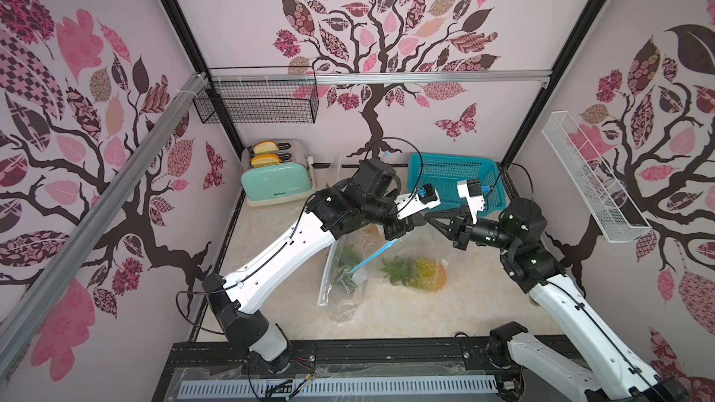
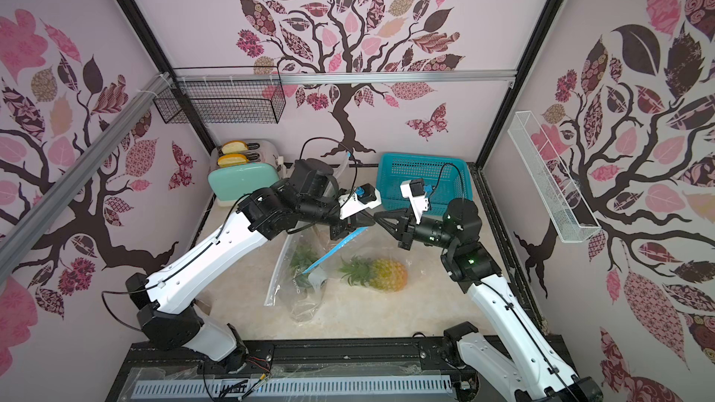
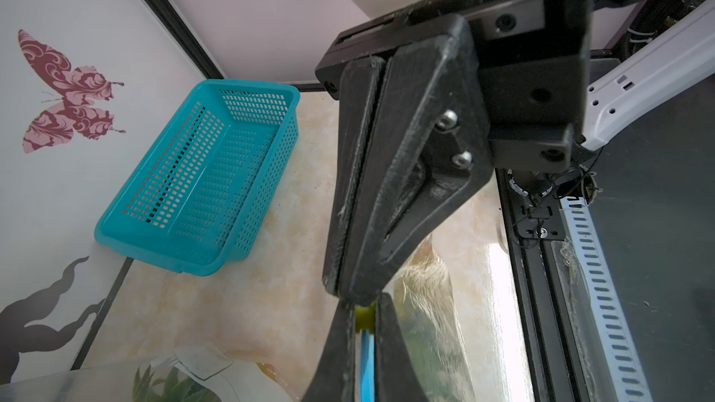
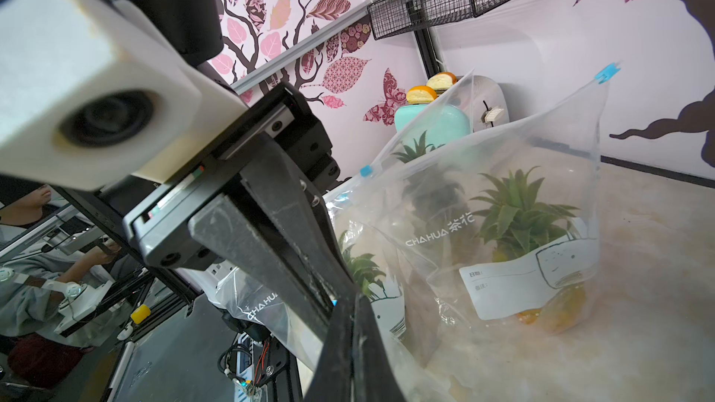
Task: Open the zip-top bag and take out the pineapple
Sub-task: Unzip the zipper on the zipper food storage bag.
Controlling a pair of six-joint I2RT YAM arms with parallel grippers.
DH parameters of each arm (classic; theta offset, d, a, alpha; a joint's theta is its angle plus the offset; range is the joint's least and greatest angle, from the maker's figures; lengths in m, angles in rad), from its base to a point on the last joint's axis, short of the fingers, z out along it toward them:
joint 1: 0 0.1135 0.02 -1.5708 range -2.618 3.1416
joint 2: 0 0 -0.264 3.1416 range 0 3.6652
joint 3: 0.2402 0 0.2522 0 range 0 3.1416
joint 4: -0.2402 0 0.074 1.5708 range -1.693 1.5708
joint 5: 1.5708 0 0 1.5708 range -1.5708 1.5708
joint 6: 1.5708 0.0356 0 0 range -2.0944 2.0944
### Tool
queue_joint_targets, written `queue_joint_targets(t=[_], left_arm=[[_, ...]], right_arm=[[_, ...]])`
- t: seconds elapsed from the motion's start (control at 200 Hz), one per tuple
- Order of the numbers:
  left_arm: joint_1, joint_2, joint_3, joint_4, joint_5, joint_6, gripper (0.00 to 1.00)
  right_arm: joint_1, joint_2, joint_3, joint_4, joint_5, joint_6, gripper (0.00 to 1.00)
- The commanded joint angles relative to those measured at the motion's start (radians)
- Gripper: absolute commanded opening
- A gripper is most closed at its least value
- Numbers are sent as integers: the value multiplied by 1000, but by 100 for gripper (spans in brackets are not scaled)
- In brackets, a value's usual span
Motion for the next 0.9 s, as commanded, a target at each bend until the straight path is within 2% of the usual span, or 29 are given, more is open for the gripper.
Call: queue_joint_targets(t=[0.0, 0.38, 0.58, 0.895], left_arm=[[9, -17, -22, -41, -5, -1, 0], [12, -35, -84, -72, -72, 9, 0], [15, -79, -147, -103, -192, -17, 0], [17, -236, -268, -223, -392, -112, 0]], right_arm=[[-9, -28, 34, 83, 28, 17, 0], [-55, -41, 77, 64, 40, 23, 0], [-109, -46, 99, 23, 40, 0, 0], [-136, -15, 139, -31, 60, -43, 0]])
